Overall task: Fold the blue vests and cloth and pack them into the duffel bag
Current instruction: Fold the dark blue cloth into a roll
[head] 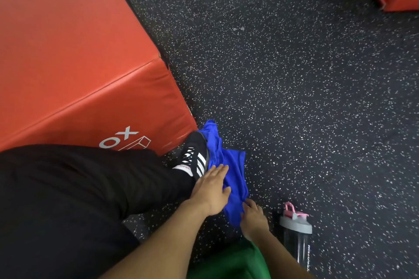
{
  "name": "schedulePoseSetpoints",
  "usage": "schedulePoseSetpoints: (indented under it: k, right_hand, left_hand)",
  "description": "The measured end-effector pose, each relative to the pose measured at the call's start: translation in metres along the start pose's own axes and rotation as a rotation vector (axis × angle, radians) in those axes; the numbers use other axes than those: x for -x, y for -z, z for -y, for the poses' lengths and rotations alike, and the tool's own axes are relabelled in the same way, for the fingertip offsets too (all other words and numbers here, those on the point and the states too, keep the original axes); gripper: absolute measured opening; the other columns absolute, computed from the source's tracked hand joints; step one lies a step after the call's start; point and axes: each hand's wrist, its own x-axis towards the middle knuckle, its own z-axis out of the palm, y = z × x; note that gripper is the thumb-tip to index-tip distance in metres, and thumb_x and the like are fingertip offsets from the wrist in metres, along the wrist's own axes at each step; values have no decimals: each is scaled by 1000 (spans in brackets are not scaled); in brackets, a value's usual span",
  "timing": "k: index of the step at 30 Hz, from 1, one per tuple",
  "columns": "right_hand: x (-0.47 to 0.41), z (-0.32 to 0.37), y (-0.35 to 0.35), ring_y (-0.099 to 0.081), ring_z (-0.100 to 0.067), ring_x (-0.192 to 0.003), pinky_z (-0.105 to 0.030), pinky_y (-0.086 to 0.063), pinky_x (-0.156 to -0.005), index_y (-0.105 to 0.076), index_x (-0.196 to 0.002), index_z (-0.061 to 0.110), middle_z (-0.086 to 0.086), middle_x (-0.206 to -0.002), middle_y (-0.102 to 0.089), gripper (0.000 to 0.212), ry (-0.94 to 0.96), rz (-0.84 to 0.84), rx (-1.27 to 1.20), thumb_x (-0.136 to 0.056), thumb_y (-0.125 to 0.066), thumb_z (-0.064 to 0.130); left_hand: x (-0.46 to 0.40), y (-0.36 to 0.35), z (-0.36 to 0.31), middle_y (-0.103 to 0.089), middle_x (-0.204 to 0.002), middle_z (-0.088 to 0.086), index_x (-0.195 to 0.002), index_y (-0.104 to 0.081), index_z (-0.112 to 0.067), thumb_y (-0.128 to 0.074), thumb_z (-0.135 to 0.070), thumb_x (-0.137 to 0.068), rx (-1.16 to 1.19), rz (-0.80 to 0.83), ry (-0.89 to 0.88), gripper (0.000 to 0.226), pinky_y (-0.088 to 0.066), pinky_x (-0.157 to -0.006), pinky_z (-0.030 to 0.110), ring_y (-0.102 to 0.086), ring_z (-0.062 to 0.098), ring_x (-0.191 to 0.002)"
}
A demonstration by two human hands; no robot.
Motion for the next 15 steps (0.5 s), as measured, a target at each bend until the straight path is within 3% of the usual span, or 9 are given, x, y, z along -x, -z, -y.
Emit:
schedulePoseSetpoints:
  k: [5, 9, 12, 15]
  right_hand:
    - [3, 0, 29, -47, -25, -136, -24, -36, -112, -54, -144, 7, -5, -153, -43, 48, 115, -174, -196, -98, -41, 1]
    - [18, 14, 84, -53, -15, -128, -7, -35, -98, -61, -138, 9, 9, -137, -48, 40, 213, -191, -405, -103, -43, -1]
    - [38, 36, 135, -56, 2, -118, -14, -43, -102, -68, -120, 29, 13, -130, -56, 45, 273, -208, -644, -102, -45, -6]
    - [60, 63, 181, -61, -5, -119, -19, -48, -99, -72, -113, 29, 2, -129, -62, 45, 325, -187, -869, -103, -46, -6]
  left_hand:
    - [6, 13, -1, -9, -169, -9, -162, -13, -24, -48, -32, -105, 22, -29, -17, 67, -5, -123, 29, -1, 9, -155]
    - [12, 25, -9, -12, -168, -9, -161, -16, -24, -50, -30, -104, 47, -59, -53, 66, -8, -125, 32, -2, 10, -155]
    - [19, 42, -21, -10, -169, -9, -162, -15, -23, -50, -31, -104, -9, -101, -124, 68, -7, -124, 32, -1, 10, -155]
    - [27, 71, -30, -14, -168, -9, -161, -17, -24, -55, -35, -100, -74, -186, -195, 73, -9, -123, 34, -3, 11, -155]
